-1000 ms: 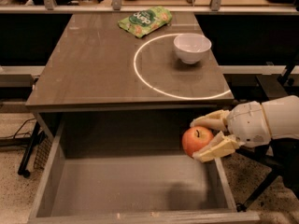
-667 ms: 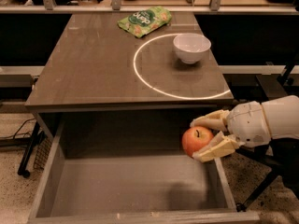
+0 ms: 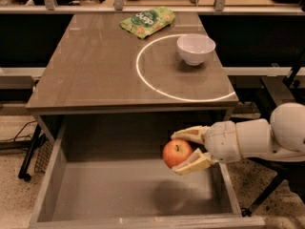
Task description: Place apple into top drawer
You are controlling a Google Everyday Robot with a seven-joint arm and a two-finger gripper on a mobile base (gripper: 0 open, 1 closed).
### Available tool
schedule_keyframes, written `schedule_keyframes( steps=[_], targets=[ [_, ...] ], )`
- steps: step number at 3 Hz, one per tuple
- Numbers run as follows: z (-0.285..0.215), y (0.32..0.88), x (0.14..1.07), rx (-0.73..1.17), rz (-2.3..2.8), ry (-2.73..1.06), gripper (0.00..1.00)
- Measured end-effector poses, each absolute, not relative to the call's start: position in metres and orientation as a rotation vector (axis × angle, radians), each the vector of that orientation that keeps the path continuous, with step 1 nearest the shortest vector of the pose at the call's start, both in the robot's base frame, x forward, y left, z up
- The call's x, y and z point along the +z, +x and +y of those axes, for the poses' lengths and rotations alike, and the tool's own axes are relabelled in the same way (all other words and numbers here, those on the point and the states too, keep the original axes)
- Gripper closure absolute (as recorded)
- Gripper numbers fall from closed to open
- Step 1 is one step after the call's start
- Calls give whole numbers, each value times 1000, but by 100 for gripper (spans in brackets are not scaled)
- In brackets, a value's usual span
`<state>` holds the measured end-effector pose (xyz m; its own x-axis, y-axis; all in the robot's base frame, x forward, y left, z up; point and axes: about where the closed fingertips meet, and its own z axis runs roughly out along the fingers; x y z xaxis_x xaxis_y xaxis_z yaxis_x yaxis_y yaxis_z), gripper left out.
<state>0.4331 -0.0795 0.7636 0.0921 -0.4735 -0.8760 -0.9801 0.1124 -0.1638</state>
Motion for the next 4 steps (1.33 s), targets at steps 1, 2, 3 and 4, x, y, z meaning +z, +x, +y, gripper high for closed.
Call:
schedule_keyframes(
  steps=[1, 2, 3, 4],
  targets=[
    [-56, 440, 731, 715, 1449, -1505, 100],
    [-30, 447, 706, 739, 1408, -1515, 100],
    [-5, 448, 685, 779, 1390, -1523, 82],
    [10, 446, 671, 820, 1387, -1514, 59]
  ],
)
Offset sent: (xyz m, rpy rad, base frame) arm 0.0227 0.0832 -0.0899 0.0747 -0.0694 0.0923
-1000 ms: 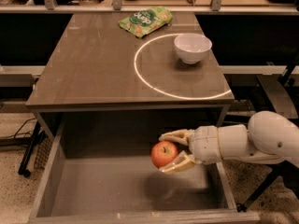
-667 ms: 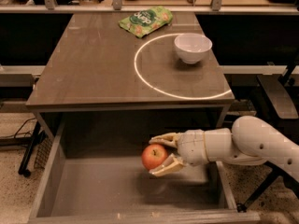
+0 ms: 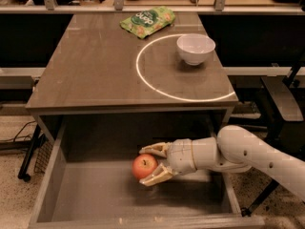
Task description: Place apple into top drawer
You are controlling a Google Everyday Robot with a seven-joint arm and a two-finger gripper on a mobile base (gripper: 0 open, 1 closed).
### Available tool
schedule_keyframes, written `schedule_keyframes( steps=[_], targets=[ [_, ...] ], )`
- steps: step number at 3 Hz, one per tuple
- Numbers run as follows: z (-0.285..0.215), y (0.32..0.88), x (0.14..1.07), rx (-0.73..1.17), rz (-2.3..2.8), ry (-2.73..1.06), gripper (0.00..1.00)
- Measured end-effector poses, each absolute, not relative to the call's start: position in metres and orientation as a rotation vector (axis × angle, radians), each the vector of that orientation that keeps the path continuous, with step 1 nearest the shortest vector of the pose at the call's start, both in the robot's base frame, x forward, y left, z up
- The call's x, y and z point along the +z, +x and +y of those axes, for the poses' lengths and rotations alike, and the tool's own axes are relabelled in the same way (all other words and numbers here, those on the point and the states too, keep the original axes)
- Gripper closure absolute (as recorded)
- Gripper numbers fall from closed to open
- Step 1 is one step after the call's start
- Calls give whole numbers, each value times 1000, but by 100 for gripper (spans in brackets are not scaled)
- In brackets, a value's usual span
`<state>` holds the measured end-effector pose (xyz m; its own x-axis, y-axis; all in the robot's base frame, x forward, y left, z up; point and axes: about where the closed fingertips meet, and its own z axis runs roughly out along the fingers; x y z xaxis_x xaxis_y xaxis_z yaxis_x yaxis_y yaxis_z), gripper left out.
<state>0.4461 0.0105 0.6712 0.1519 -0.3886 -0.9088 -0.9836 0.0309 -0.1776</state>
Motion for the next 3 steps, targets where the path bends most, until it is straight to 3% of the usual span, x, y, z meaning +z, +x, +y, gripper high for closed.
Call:
schedule_keyframes(
  steps=[2, 3],
  targets=[
    [17, 439, 658, 876, 1398, -1480, 12],
    [14, 437, 660, 895, 1410, -1474, 0]
  ],
)
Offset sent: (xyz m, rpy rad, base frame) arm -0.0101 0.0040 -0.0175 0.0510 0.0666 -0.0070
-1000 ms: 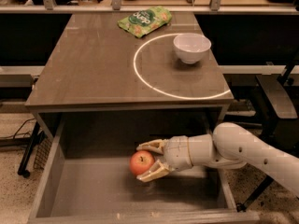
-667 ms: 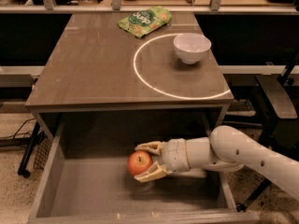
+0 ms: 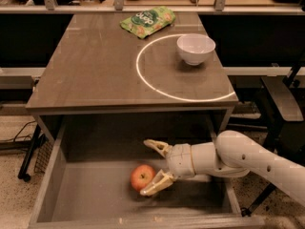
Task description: Place apple into top drawer
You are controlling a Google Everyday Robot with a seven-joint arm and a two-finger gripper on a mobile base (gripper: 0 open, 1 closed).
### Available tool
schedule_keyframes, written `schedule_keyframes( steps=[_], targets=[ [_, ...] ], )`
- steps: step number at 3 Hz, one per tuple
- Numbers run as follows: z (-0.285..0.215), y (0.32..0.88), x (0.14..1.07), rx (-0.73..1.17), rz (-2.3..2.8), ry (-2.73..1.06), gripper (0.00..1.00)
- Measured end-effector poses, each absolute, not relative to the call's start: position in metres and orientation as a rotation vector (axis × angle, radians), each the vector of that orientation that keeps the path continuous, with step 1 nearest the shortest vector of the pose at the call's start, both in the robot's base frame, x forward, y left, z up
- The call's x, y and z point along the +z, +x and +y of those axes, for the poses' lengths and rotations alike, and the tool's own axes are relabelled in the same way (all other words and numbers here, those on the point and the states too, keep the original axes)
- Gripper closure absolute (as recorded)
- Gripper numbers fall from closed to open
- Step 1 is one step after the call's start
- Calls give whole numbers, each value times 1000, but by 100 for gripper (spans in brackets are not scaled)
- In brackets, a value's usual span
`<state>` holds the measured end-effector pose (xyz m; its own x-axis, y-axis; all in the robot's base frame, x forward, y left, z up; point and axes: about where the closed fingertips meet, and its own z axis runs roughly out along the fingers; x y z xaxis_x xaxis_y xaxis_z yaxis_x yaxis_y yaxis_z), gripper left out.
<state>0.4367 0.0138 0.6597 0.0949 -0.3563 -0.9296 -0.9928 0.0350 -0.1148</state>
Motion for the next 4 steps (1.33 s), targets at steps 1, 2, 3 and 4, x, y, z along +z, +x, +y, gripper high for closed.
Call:
schedule_keyframes(
  steps=[1, 2, 3, 4],
  targets=[
    [-1, 432, 664, 893, 1442, -1464, 0],
    [-37, 429, 681, 835, 1499, -1444, 0],
    [-91, 427, 712, 735, 1586, -1404, 0],
    [-154, 422, 759, 579, 1680, -1363, 0]
  ],
)
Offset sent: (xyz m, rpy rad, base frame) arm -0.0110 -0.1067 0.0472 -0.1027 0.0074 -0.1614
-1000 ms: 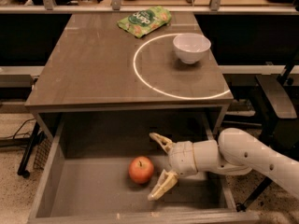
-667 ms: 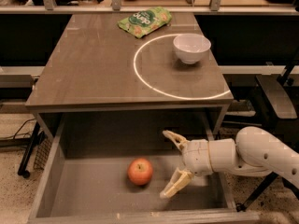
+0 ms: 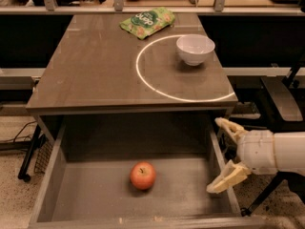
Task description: Place apple into top drawer
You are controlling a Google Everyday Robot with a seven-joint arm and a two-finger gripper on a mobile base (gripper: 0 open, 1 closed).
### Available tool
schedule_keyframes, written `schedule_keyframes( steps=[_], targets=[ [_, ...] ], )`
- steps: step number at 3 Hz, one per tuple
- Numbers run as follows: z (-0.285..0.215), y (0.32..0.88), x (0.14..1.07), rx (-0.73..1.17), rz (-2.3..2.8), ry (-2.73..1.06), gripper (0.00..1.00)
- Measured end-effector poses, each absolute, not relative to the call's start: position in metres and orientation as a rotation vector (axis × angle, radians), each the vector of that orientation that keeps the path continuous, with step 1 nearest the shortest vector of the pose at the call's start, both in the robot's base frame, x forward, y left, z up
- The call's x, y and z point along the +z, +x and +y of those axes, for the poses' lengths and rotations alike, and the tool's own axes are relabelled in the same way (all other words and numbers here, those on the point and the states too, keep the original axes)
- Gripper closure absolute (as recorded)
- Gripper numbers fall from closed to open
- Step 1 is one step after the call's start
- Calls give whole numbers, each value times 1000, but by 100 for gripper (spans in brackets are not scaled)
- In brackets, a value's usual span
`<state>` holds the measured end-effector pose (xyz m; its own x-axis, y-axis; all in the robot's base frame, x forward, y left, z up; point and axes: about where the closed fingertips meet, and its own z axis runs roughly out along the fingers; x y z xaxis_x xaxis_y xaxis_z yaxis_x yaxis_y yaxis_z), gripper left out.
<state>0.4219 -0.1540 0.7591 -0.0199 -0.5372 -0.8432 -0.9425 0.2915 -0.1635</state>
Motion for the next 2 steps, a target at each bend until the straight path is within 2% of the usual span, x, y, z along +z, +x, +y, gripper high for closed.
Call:
schedule_keyframes(
  steps=[1, 2],
  targets=[
    [-198, 415, 829, 412, 1696, -1316, 0],
    [-231, 405, 961, 140, 1616, -1278, 0]
  ],
)
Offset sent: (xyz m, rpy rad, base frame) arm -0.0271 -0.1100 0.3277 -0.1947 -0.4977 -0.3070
